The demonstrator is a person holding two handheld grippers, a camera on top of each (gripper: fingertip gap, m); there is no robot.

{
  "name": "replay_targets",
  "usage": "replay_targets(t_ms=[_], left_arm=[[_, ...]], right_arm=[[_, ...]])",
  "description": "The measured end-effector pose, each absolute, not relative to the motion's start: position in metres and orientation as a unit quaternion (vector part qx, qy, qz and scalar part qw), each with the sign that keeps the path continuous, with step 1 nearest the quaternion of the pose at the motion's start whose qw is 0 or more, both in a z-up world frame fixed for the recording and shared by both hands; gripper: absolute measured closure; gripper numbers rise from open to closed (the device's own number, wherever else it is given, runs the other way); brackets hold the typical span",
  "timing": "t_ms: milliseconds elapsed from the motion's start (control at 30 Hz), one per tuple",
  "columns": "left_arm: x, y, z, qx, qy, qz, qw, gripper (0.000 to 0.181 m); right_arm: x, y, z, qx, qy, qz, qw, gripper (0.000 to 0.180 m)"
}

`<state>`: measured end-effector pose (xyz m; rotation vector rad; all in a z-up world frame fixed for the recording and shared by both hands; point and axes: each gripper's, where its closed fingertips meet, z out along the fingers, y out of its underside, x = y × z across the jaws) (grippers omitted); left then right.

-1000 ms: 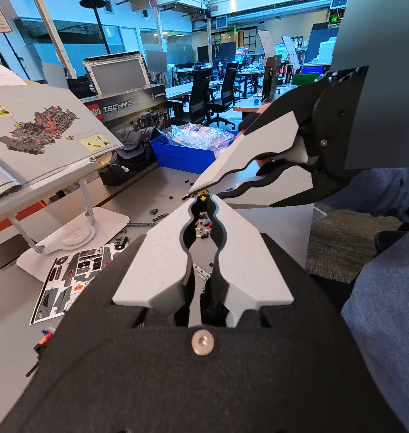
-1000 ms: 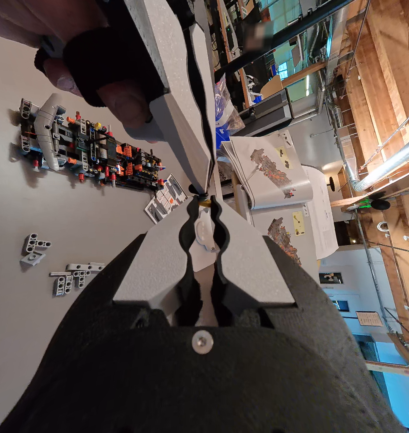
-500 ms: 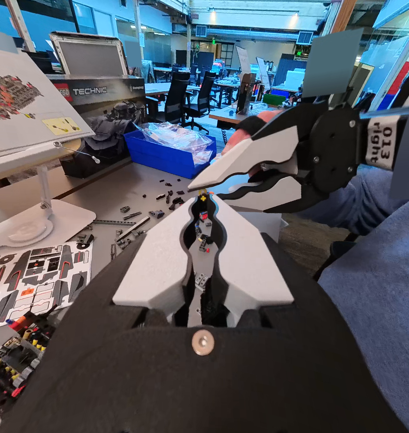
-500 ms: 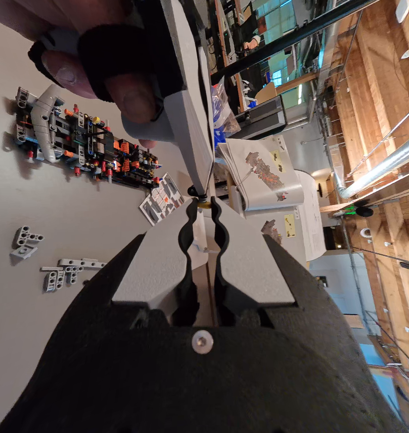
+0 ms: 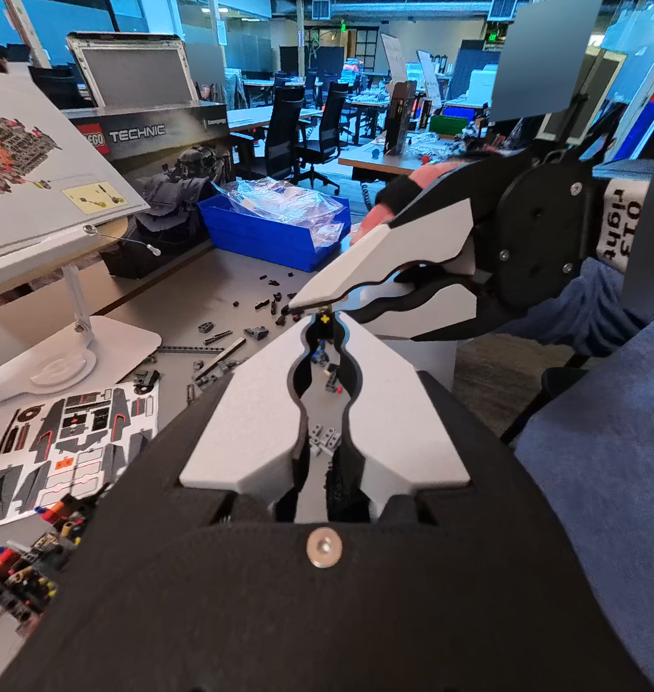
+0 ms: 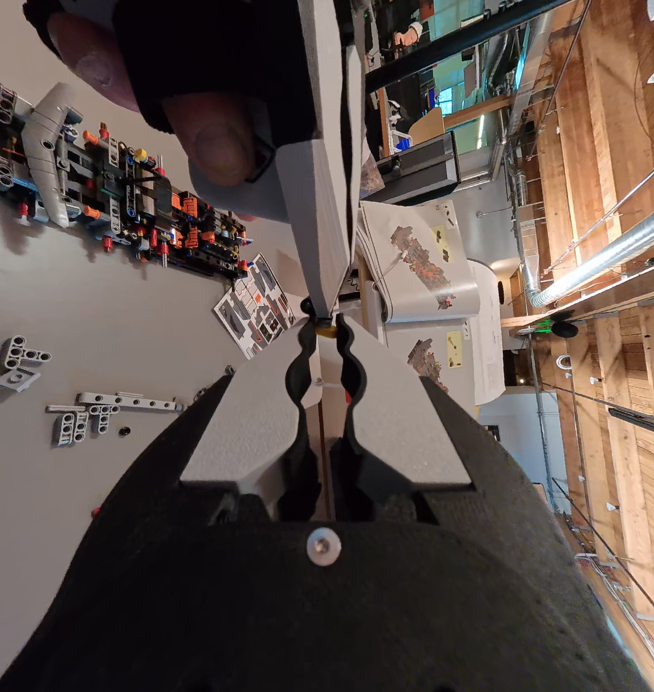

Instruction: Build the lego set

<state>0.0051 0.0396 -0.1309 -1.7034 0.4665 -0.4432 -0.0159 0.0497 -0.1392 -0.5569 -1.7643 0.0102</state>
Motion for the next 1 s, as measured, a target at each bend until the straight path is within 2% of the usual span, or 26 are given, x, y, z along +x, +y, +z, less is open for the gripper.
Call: replay_targets(t_ms=[533, 1000], left_arm=[[0.006, 0.033, -0.130, -0.729, 0.180, -0.209, 0.626, 0.177], [0.011, 0.030, -0.139, -0.740, 0.184, -0.245, 0.599, 0.177]], right_arm=[[-0.013, 0.040, -0.146, -0.254, -0.775, 0.061, 0.576, 0.174], [-0.007, 0.037, -0.155, -0.228, -0.793, 0.042, 0.564, 0.174]])
